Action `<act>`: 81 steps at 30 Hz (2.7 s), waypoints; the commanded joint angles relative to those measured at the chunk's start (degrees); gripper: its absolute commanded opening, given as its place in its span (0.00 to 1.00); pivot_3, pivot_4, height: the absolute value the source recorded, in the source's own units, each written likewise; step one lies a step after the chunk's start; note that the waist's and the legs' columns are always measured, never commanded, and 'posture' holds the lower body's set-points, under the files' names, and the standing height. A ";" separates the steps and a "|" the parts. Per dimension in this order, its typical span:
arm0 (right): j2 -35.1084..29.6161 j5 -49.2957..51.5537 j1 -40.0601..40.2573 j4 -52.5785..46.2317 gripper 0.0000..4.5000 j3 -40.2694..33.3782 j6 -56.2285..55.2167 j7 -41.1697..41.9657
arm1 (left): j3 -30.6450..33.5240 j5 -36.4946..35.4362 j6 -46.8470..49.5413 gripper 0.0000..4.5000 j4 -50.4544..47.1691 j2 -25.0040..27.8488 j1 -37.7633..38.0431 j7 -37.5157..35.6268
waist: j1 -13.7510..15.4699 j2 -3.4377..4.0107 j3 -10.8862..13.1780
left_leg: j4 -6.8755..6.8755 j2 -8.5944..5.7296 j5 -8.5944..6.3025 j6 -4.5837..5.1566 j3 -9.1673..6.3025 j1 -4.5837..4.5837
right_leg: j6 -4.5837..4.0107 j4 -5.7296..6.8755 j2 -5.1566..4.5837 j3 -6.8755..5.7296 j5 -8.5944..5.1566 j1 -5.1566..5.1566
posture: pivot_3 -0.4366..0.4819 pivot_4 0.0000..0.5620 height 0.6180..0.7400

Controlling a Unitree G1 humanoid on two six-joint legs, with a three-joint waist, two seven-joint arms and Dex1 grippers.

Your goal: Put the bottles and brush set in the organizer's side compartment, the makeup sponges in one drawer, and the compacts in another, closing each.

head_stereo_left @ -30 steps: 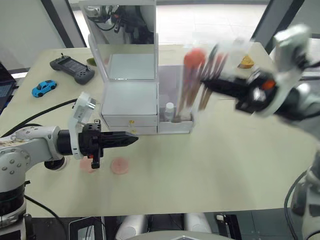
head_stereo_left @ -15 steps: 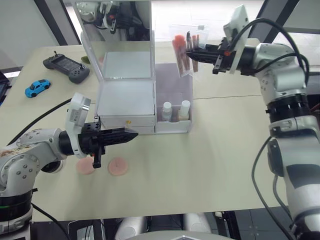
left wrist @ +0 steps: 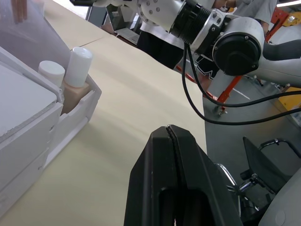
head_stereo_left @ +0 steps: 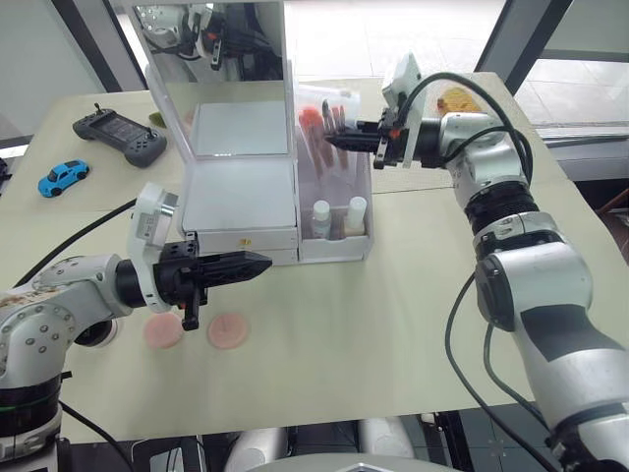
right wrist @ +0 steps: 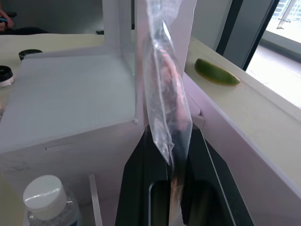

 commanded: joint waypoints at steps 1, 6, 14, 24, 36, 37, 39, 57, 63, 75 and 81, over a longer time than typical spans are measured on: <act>0.69 -0.82 -0.72 0.74 0.00 -2.33 -2.33 0.03 | 0.84 -1.45 0.09 0.00 -0.22 0.81 -1.04 0.16 | -0.05 0.01 0.01 | 0.00 0.00 0.00 0.00 0.00 0.00 | 0.00 0.00 0.00 0.00 0.00 0.00 | 0.48 0.27 0.95; 0.73 -1.66 -0.98 2.07 0.26 -3.80 -0.62 1.64 | -0.03 -1.29 0.24 0.00 -0.02 0.73 -1.65 0.25 | -0.15 0.03 0.02 | 0.02 0.01 0.00 -0.01 -0.01 0.00 | 0.00 0.04 0.00 -0.01 0.00 0.00 | 0.48 0.27 0.95; -3.90 -0.66 -3.19 -0.39 0.88 -7.95 1.17 3.03 | -0.65 -1.48 0.49 0.00 0.33 0.55 -2.14 0.07 | 0.01 0.06 0.03 | 0.07 -0.04 0.00 0.00 -0.03 -0.01 | 0.00 0.07 0.00 -0.04 0.00 0.01 | 0.48 0.27 0.95; -10.47 -2.52 -1.64 -25.00 0.99 -6.34 6.11 -3.07 | -0.95 -1.22 0.47 0.00 2.02 0.64 -3.51 -1.21 | 0.00 0.10 0.06 | 0.06 0.00 0.00 0.00 0.01 -0.03 | 0.00 0.22 -0.04 0.01 0.00 -0.10 | 0.48 0.27 0.95; -6.44 -23.79 -0.61 -25.38 0.27 9.93 -0.64 -21.60 | -3.10 1.69 -0.78 0.00 4.43 0.46 -6.18 -3.25 | 0.14 0.10 0.06 | 0.24 -0.07 0.00 0.00 0.07 -0.06 | 0.00 0.51 -0.02 0.00 0.00 -0.22 | 0.48 0.27 0.95; -5.98 -25.51 -1.38 -22.60 0.19 11.18 -2.26 -22.93 | -3.22 1.83 -0.85 0.00 4.46 0.38 -6.25 -3.30 | 0.13 0.10 0.06 | 0.25 -0.08 0.00 0.00 0.08 -0.06 | 0.00 0.52 -0.01 0.00 0.00 -0.23 | 0.48 0.27 0.95; -4.43 -27.92 -2.73 -16.06 0.04 13.00 -5.03 -25.74 | -3.02 1.79 -0.92 0.00 4.31 0.38 -6.14 -3.38 | 0.03 0.10 0.06 | 0.24 -0.08 0.00 0.00 0.10 -0.06 | 0.00 0.54 0.00 -0.02 0.00 -0.25 | 0.48 0.27 0.95; 6.31 -34.93 -8.97 7.27 0.01 16.44 -2.22 -29.66 | -2.96 2.78 -1.73 0.00 3.69 -0.20 -5.61 -3.13 | -1.48 0.11 0.05 | 0.30 -0.06 0.00 -0.01 -0.11 -0.04 | -0.04 0.84 0.07 -0.12 0.02 -0.29 | 0.48 0.27 0.95; 3.80 -28.68 -11.65 2.73 0.01 10.39 -4.06 -22.18 | -0.66 1.52 -1.71 0.00 4.23 0.27 -4.85 -3.84 | -1.51 0.12 0.06 | 0.30 -0.07 0.00 -0.02 -0.13 -0.04 | -0.04 0.83 0.06 -0.14 0.02 -0.29 | 0.48 0.27 0.95; -16.73 -0.22 10.40 -50.48 0.15 -8.21 28.78 2.86 | 4.01 7.49 -2.80 0.04 20.07 8.84 -10.69 -5.65 | -0.32 0.12 0.06 | 0.75 -0.14 -0.05 -0.07 -0.50 -0.59 | -0.06 1.05 0.05 -0.29 0.03 -0.59 | 0.48 0.27 0.95; -27.35 9.44 34.01 -67.76 0.58 -26.42 42.21 -3.61 | 4.36 19.30 -13.85 0.41 36.61 15.10 -15.95 -10.17 | 0.90 0.14 0.07 | 0.94 -0.18 -0.05 -0.07 -0.33 -1.02 | -0.06 1.01 -0.08 -0.30 0.03 -0.92 | 0.48 0.27 0.95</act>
